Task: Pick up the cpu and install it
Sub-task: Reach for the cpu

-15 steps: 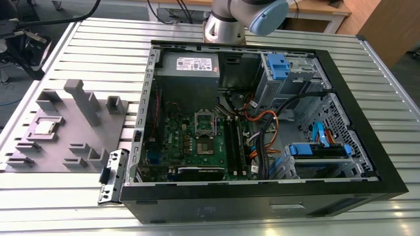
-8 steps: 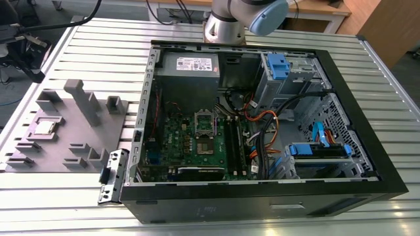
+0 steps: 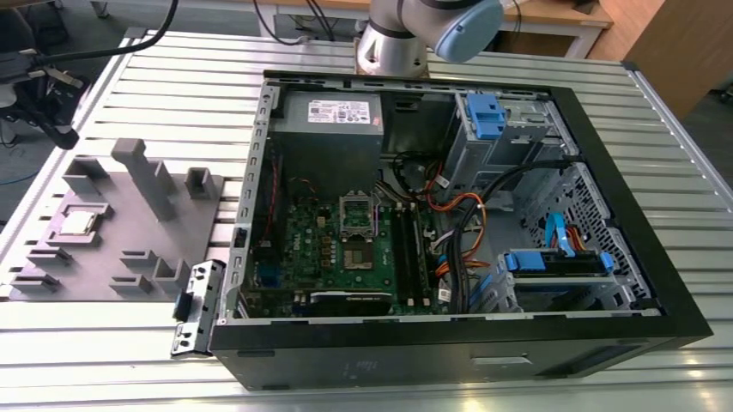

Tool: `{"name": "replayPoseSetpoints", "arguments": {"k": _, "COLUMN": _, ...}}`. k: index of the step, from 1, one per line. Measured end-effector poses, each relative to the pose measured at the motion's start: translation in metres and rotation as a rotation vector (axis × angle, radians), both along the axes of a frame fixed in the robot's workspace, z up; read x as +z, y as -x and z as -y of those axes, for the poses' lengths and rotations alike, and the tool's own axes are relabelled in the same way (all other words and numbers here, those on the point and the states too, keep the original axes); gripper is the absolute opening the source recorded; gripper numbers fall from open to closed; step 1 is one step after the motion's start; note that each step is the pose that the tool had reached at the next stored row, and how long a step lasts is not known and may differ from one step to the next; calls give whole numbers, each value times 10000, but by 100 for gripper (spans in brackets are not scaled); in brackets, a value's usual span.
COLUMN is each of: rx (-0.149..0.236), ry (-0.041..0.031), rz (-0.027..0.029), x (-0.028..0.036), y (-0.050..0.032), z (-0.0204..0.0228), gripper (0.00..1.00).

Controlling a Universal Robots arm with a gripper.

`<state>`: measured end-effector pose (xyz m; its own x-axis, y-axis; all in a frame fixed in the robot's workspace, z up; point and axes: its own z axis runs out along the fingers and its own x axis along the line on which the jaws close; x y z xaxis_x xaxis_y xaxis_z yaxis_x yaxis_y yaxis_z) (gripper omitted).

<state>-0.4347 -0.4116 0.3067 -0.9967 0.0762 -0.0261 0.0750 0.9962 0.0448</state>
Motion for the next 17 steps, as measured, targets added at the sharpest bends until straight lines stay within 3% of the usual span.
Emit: {"name": "replayPoseSetpoints", "arguments": {"k": 17, "rx": 0, "ry": 0, "rz": -1, "x": -141, "y": 52, "z": 4, "gripper": 11}}
